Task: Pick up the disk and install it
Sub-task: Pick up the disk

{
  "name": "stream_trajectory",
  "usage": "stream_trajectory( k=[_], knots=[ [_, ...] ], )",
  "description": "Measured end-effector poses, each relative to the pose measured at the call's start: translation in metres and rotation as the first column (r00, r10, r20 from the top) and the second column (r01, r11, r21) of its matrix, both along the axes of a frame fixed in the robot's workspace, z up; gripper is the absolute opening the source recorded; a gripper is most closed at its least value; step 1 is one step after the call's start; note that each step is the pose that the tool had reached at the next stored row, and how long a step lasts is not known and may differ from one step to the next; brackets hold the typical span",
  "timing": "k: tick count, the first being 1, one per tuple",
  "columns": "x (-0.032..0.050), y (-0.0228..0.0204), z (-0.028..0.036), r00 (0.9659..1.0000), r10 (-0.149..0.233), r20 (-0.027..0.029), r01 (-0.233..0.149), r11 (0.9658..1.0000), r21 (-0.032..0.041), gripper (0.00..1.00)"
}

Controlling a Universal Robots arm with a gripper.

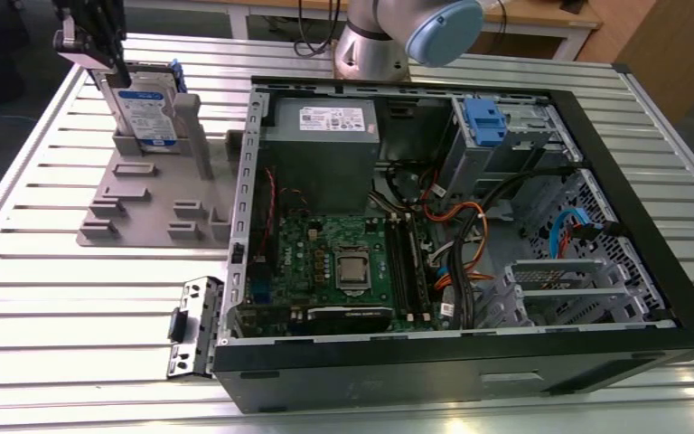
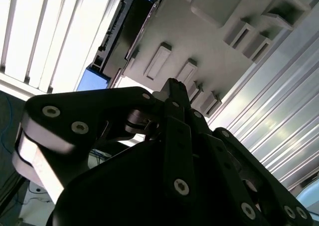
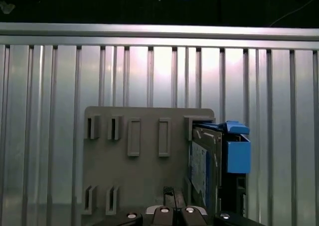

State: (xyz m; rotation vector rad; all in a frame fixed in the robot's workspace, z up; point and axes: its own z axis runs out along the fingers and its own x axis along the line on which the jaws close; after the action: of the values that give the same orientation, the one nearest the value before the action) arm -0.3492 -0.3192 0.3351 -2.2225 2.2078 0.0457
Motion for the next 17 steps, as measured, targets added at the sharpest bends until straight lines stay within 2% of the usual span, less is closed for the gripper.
stream_trajectory(
  k=[10,11,12,13,14,15,16,17],
  knots=[
    [0.0000,0.0001,0.0000,1.0000,0.008,0.0000,-0.008,1.0000,-0.0001,0.10],
    [0.0000,0.0001,0.0000,1.0000,0.008,0.0000,-0.008,1.0000,-0.0001,0.11],
    [0.0000,0.0001,0.0000,1.0000,0.008,0.0000,-0.008,1.0000,0.0000,0.17],
    [0.0000,0.0001,0.0000,1.0000,0.008,0.0000,-0.008,1.0000,0.0000,0.17],
    [0.0000,0.0001,0.0000,1.0000,0.008,0.0000,-0.008,1.0000,-0.0001,0.23],
    [0.0000,0.0001,0.0000,1.0000,0.008,0.0000,-0.008,1.0000,0.0000,0.23],
    [0.0000,0.0001,0.0000,1.0000,0.008,0.0000,-0.008,1.0000,-0.0001,0.29],
    [0.0000,0.0001,0.0000,1.0000,0.008,0.0000,-0.008,1.0000,0.0000,0.29]
  ],
)
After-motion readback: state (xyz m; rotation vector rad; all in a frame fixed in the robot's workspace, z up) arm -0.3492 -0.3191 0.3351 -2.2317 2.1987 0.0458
